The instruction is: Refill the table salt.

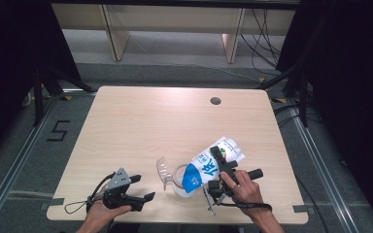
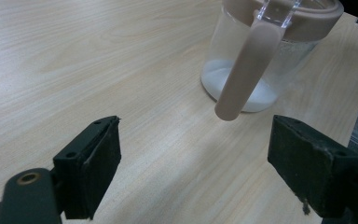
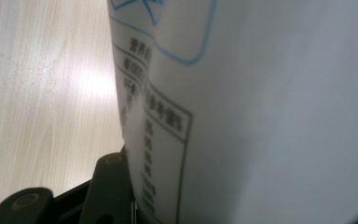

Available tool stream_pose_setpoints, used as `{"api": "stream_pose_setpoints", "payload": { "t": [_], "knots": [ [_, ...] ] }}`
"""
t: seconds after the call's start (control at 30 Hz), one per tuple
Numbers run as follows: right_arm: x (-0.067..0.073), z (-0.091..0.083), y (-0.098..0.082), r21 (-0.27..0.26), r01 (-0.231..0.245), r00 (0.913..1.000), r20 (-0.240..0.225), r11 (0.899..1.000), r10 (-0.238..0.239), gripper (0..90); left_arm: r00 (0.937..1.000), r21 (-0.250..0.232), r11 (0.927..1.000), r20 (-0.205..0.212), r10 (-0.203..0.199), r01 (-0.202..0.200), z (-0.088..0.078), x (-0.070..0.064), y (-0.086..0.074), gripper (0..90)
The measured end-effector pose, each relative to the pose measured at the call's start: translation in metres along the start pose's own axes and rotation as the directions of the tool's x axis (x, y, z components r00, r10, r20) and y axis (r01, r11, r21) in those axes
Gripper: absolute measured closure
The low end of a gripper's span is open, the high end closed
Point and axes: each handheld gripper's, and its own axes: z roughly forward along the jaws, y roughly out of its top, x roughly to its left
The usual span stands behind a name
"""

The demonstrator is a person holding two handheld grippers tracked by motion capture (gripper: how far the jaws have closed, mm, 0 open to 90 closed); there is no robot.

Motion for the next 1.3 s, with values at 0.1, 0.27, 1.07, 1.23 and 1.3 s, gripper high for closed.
{"api": "stream_pose_setpoints", "payload": {
  "t": [0.1, 0.27, 1.07, 1.23, 1.3],
  "knots": [
    [0.0003, -0.0005, 0.0001, 0.002, -0.006, 1.0, 0.008, 1.0, 0.006, 54.5, 1.0, -0.007, 1.0, 0.005, 0.0, 0.0, 0.0006, 0.0002, -0.0002, 16.7],
    [0.0002, -0.0003, -0.0001, 0.004, -0.006, 1.0, 0.006, 1.0, 0.005, 54.5, 1.0, 0.0, 1.0, -0.001, 0.002, -0.002, -0.0001, 0.0002, 0.0001, 16.7],
    [-0.0011, -0.0024, 0.0011, 0.015, 0.007, 1.0, 0.005, 1.0, -0.007, 54.7, 1.0, 0.0, 1.0, 0.004, 0.002, -0.002, 0.0001, 0.0003, 0.0, 16.7],
    [-0.0039, -0.002, 0.0018, 0.011, 0.056, 0.9985, 0.002, 0.998, -0.056, 55.0, 1.0, 0.002, 1.0, 0.002, 0.003, -0.003, -0.0001, 0.0003, 0.0002, 16.6],
    [-0.0011, -0.0022, 0.0012, 0.015, 0.015, 0.9999, 0.004, 1.0, -0.015, 55.0, 1.0, 0.001, 1.0, 0.0, 0.004, -0.004, 0.0, 0.0002, 0.0001, 16.7]
  ]
}}
